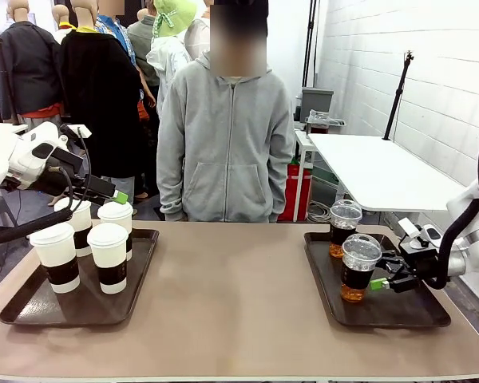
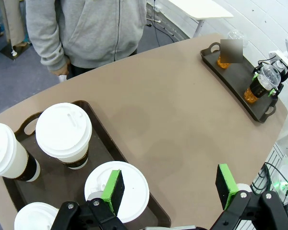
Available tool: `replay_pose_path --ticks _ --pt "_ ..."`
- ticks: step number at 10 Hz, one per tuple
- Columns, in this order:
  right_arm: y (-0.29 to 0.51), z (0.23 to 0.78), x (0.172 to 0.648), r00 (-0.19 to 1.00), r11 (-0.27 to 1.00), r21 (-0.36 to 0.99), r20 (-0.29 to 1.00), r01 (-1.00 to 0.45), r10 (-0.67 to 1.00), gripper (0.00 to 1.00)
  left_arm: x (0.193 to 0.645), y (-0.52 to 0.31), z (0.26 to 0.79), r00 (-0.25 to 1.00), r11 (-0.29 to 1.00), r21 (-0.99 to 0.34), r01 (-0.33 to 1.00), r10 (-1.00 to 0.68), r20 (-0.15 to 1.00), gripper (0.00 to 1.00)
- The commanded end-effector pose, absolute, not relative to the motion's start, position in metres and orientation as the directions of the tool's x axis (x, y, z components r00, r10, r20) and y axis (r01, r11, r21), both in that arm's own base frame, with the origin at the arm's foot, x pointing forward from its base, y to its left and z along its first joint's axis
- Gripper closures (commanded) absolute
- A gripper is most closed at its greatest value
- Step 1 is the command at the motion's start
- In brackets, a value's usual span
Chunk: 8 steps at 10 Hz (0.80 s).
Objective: Distribute the coffee onto the tray.
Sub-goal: Pick up another iced Americano from the middle of the table and place it on the right Handle tray.
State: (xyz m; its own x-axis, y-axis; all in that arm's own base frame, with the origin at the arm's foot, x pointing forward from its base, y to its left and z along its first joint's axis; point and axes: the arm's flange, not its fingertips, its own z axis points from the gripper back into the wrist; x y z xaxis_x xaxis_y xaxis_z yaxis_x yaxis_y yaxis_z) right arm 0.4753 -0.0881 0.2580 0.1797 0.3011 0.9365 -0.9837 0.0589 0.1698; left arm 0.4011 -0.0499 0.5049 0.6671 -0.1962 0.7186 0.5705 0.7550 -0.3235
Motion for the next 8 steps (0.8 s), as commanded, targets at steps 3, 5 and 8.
replay_pose_path --ticks 3,5,8 --pt "-0.111 0.261 0.459 0.221 0.099 0.201 0.933 -0.975 0.284 0.00 0.405 -0.048 0.502 0.652 0.740 -0.324 0.590 -0.200 0.731 0.00" --pt "-0.118 0.260 0.457 0.229 0.116 0.204 0.933 -0.972 0.278 0.00 0.405 -0.048 0.502 0.652 0.740 -0.324 0.590 -0.200 0.731 0.00" --pt "-0.121 0.257 0.463 0.210 0.124 0.182 0.937 -0.975 0.281 0.00 0.405 -0.048 0.502 0.652 0.740 -0.324 0.590 -0.200 0.731 0.00"
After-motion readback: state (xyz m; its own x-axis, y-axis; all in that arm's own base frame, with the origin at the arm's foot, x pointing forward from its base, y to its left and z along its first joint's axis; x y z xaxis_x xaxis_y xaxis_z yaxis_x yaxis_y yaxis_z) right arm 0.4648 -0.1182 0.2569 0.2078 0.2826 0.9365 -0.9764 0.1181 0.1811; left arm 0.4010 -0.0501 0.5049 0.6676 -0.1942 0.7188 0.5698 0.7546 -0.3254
